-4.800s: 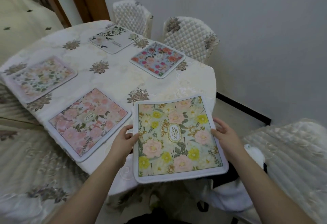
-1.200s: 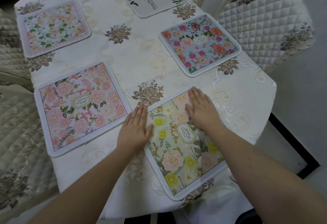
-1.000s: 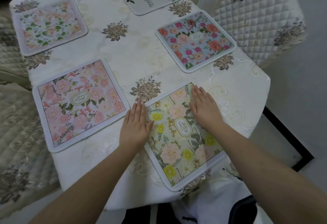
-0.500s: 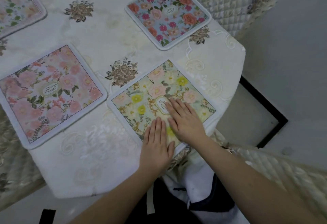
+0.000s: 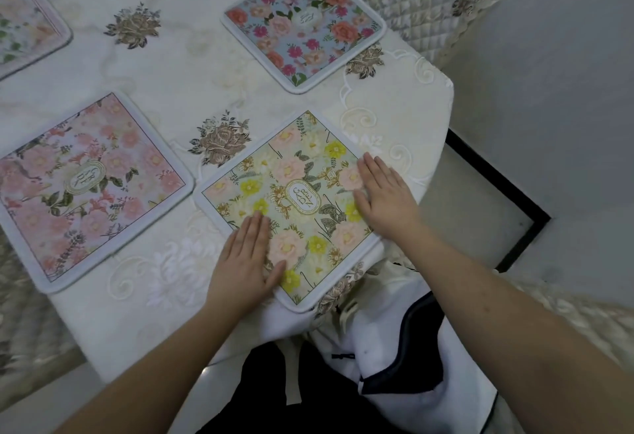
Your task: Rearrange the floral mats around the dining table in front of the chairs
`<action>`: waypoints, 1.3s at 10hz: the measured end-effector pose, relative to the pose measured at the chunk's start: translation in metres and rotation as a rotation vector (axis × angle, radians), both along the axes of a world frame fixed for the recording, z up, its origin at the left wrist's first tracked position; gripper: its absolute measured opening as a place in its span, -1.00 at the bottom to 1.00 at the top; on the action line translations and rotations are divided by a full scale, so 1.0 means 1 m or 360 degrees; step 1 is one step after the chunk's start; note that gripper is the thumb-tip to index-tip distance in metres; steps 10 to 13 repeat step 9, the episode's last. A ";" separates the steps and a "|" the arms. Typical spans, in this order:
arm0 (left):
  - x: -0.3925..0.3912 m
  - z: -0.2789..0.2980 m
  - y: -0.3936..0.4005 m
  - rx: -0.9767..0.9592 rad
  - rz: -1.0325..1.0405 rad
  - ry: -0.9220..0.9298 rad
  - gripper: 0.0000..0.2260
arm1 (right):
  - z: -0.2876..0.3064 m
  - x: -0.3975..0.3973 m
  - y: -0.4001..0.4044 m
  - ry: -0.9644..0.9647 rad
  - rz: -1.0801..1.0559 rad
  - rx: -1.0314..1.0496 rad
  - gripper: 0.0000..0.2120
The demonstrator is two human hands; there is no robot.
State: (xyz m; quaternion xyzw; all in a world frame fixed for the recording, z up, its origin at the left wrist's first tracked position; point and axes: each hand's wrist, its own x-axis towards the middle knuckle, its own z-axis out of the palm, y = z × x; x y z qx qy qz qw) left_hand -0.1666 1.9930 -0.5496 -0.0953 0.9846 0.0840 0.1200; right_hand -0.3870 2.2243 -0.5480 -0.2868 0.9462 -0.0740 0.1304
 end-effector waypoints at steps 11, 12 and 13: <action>-0.006 0.070 -0.039 0.0029 -0.0323 -0.0099 -0.43 | 0.079 0.161 -0.061 -0.0164 -0.0371 0.0033 -0.49; -0.006 0.070 -0.039 0.0029 -0.0323 -0.0099 -0.43 | 0.079 0.161 -0.061 -0.0164 -0.0371 0.0033 -0.49; -0.006 0.070 -0.039 0.0029 -0.0323 -0.0099 -0.43 | 0.079 0.161 -0.061 -0.0164 -0.0371 0.0033 -0.49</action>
